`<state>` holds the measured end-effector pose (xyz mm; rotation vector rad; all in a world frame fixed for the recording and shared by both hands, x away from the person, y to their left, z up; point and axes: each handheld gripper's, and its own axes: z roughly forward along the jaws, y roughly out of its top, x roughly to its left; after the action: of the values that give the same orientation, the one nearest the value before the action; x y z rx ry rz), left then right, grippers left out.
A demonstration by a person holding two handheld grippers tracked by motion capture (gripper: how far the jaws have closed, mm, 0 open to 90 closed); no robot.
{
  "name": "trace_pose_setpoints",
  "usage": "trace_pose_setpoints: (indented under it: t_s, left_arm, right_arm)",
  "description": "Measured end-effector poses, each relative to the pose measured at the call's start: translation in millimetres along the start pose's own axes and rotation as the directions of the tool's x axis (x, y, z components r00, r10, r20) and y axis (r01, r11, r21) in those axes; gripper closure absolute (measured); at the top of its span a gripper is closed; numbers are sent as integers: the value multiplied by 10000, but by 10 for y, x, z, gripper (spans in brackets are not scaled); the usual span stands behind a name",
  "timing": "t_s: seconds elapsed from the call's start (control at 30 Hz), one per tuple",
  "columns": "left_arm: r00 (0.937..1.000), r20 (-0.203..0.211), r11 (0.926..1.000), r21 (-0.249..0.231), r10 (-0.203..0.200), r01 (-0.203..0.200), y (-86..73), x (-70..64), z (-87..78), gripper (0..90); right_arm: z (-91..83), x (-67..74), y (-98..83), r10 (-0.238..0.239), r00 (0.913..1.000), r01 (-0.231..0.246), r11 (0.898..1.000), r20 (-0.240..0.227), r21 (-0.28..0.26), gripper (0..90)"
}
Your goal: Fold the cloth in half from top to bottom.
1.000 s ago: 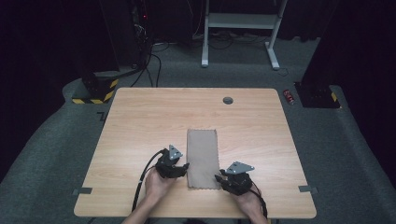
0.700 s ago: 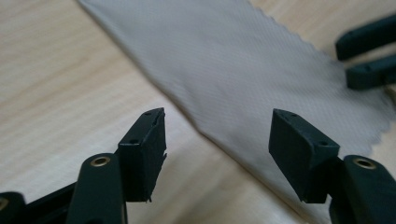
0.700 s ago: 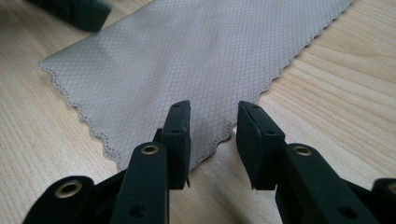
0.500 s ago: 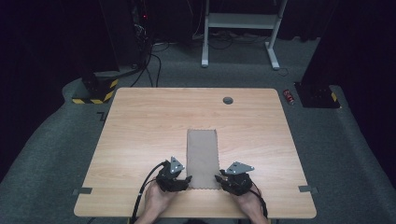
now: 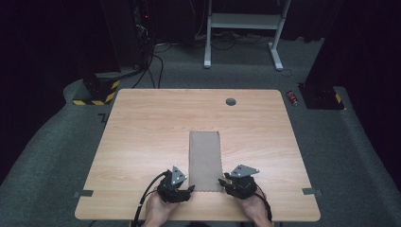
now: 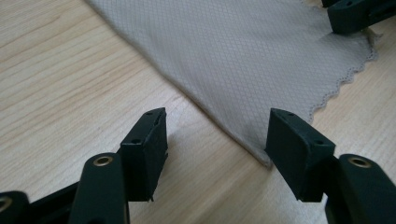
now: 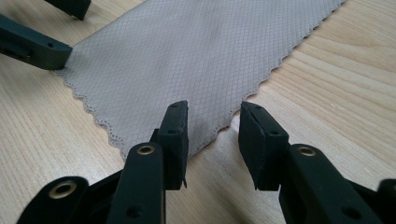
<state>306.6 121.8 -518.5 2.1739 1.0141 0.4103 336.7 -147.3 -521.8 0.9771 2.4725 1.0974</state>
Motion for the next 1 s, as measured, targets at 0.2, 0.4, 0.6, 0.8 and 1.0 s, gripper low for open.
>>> trace_pose_setpoints:
  t_s: [0.2, 0.4, 0.6, 0.8, 1.0]
  left_arm:
    - [9994, 174, 9994, -130, -315, 318, -25, 107, -29, 380]
    - [9916, 404, 9915, -392, -1227, 1243, 61, 365, 6, 377]
    - [9883, 464, 9881, -435, -1456, 1476, 277, 613, 135, 390]
    - [9855, 261, 9847, -450, -1675, 1686, 467, 796, 284, 375]
    - [9813, 135, 9809, -302, -1920, 1924, 609, 949, 469, 375]
  right_arm:
    - [-6, -87, 15, 473, 9988, -472, 9988, -97, 92, 656]
    - [-2, -174, 63, 597, 9975, -603, 9981, 382, 150, 619]
    - [80, -282, 143, 940, 9939, -959, 9949, 582, 312, 601]
    - [186, -394, 275, 1082, 9934, -1102, 9924, 377, 541, 594]
    - [277, -486, 385, 1291, 9907, -1319, 9888, 430, 702, 607]
